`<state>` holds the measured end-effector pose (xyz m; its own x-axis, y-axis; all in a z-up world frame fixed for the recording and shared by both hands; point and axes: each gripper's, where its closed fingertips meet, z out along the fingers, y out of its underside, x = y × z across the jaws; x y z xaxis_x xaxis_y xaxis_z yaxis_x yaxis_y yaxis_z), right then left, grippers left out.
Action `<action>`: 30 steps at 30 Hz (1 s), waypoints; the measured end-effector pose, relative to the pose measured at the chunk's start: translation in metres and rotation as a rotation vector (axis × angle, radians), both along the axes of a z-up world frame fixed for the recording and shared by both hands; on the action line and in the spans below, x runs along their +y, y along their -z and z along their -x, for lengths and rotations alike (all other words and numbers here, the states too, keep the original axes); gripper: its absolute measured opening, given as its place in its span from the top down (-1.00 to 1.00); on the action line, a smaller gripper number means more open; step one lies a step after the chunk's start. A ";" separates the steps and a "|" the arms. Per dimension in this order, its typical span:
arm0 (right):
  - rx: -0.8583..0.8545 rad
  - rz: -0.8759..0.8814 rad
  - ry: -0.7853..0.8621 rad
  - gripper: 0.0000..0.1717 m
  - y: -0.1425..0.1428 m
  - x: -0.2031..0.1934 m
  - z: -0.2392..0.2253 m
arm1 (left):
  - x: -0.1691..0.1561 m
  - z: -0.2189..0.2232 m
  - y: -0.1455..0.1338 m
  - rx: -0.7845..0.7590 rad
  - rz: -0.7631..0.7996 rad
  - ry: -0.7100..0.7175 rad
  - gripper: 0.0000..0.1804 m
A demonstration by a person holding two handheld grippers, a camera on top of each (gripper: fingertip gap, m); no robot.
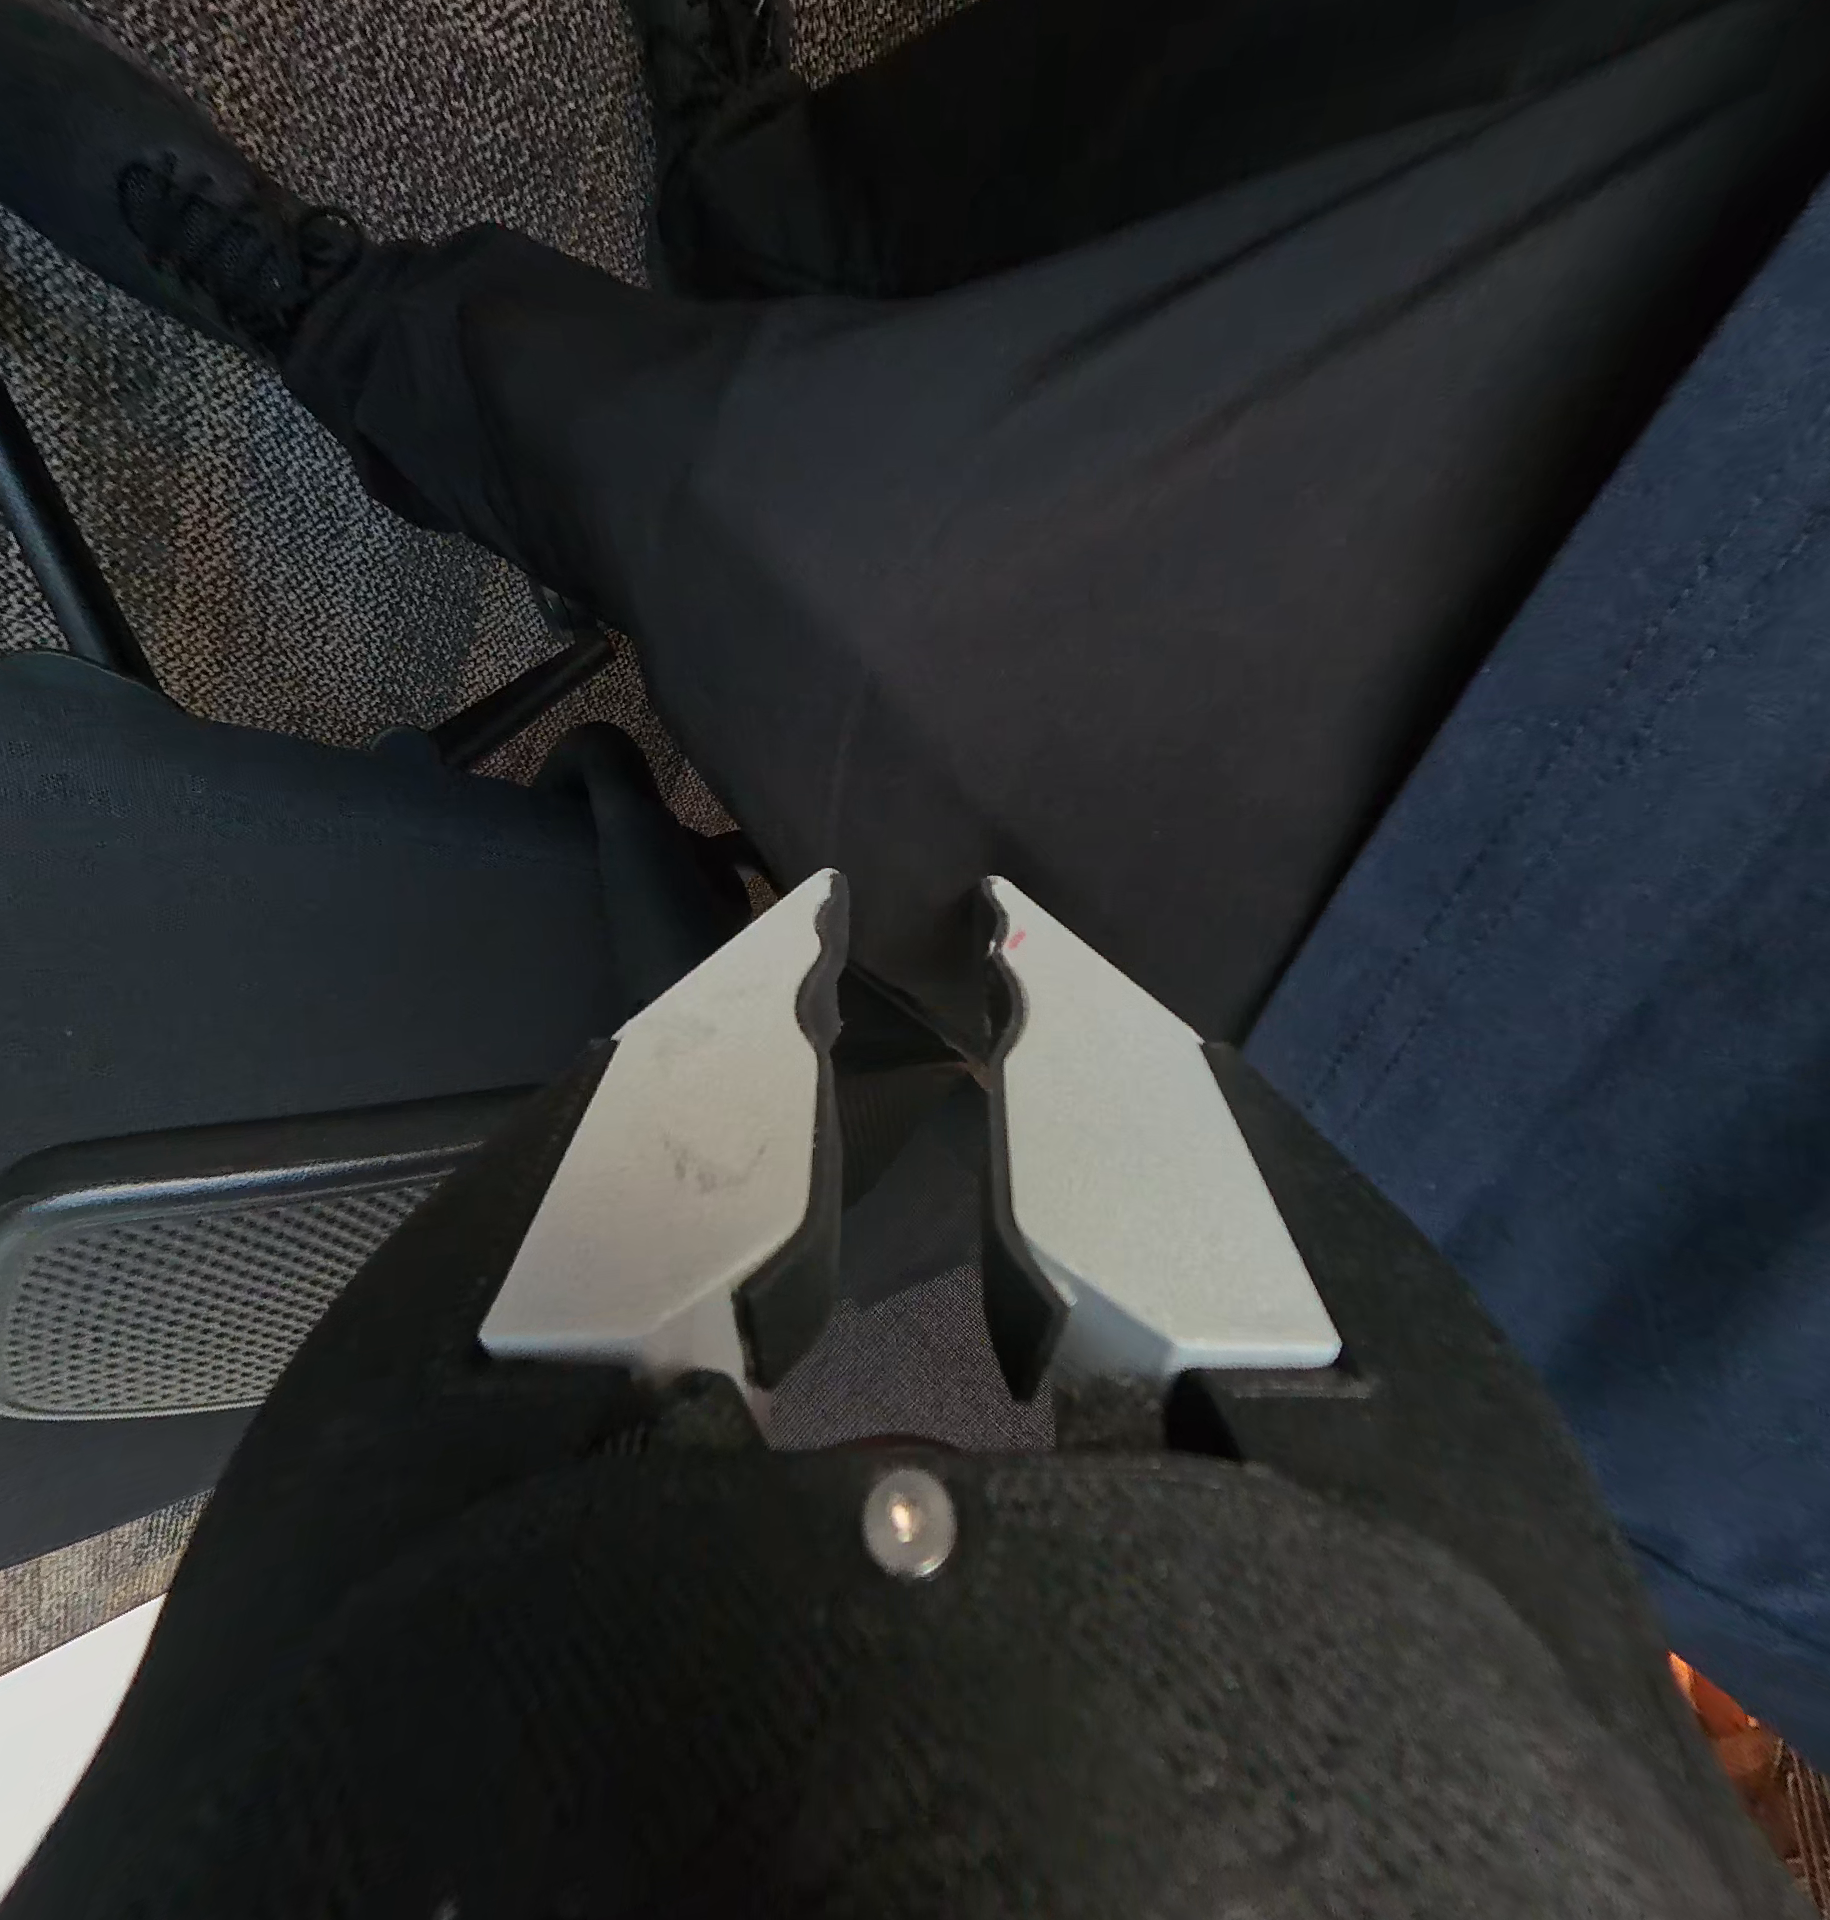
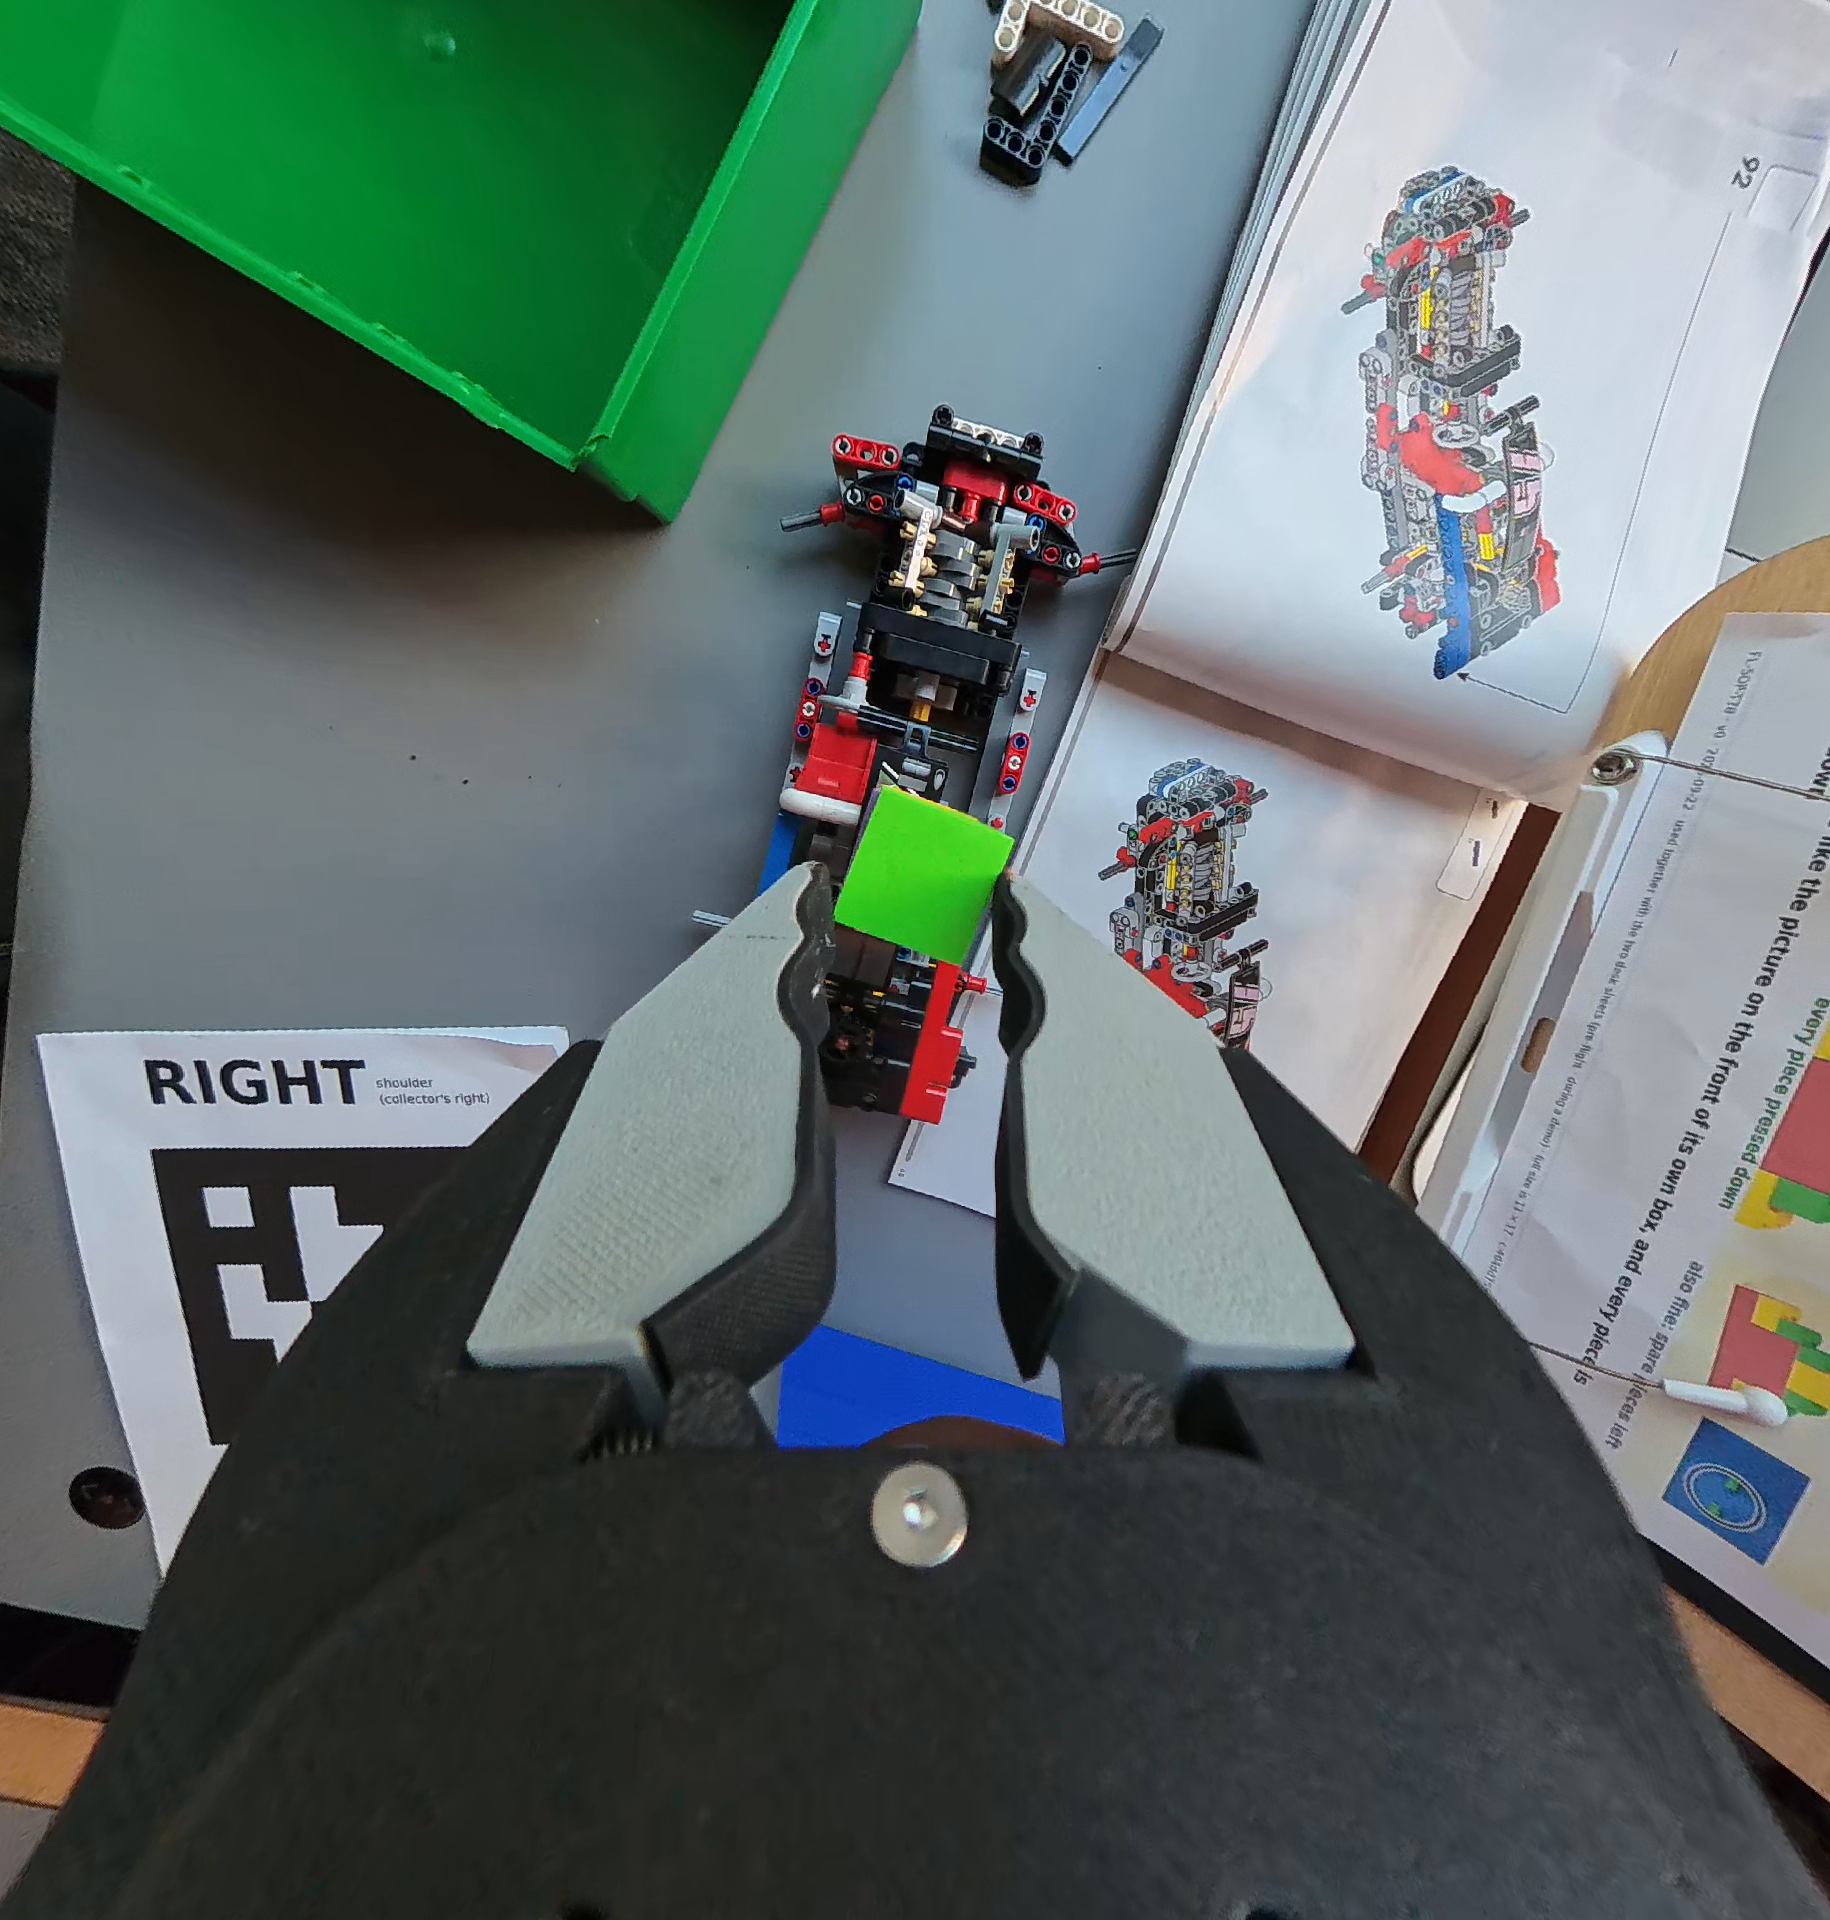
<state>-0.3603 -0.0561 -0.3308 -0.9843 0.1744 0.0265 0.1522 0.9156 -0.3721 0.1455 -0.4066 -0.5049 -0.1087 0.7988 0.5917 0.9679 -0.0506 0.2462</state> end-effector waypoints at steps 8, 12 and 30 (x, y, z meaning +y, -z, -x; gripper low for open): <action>-0.002 0.010 0.005 0.66 -0.002 0.000 0.001 | -0.001 0.003 -0.001 0.002 -0.001 0.007 0.75; -0.003 0.000 0.001 0.64 -0.001 0.001 0.000 | -0.001 0.004 -0.001 0.004 -0.001 0.005 0.75; 0.125 0.262 0.240 0.49 -0.064 0.006 -0.007 | -0.006 0.007 0.009 0.013 -0.018 0.024 0.76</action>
<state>-0.3537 -0.0504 -0.2667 -0.9066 0.4165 0.0675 0.2897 0.7309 -0.6180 0.1390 -0.4123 -0.5136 -0.0818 0.7904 0.6071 0.9694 -0.0784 0.2327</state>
